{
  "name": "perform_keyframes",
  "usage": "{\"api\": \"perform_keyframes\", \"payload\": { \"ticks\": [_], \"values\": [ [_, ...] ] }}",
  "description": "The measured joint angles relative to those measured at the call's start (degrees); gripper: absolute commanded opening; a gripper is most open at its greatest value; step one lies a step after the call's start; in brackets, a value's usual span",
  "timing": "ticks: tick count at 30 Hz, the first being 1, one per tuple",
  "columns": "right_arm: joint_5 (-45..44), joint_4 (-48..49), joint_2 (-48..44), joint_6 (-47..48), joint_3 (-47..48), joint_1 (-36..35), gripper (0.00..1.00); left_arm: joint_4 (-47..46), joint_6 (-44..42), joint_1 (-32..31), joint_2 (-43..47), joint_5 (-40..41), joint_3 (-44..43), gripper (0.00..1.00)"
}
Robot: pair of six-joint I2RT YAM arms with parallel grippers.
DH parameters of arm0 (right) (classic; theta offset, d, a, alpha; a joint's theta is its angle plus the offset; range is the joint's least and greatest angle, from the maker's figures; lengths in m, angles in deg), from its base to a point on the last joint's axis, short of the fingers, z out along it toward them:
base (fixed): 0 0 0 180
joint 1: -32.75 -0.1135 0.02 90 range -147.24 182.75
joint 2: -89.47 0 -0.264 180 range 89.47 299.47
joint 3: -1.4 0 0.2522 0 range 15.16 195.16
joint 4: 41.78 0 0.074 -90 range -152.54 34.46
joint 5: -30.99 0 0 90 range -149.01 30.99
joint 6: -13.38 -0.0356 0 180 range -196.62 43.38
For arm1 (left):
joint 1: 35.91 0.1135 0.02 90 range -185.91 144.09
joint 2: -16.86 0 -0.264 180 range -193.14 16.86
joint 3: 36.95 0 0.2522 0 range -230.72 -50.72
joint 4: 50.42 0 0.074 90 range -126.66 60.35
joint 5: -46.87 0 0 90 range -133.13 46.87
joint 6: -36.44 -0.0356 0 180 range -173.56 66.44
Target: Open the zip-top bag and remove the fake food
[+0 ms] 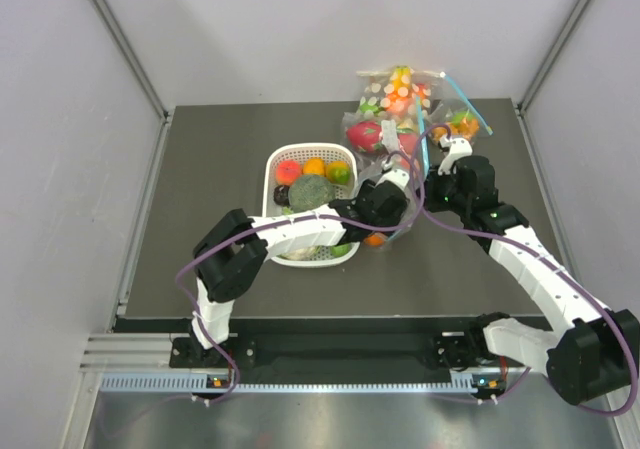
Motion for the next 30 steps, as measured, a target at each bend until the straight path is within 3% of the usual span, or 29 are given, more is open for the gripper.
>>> {"api": "perform_keyframes", "payload": {
  "ticks": [24, 28, 30],
  "values": [
    [0.37, 0.09, 0.04, 0.02, -0.04, 0.0, 0.09, -5.57, 2.82, 2.38, -1.53, -8.13, 0.31, 0.69],
    [0.37, 0.09, 0.07, 0.02, -0.07, 0.0, 0.09, -5.75, 2.82, 2.47, -3.13, -9.11, -0.13, 0.64],
    [0.37, 0.09, 0.24, -0.02, -0.07, 0.0, 0.09, -5.68, 2.64, 2.51, -4.04, -9.46, -0.96, 0.49]
  ]
}}
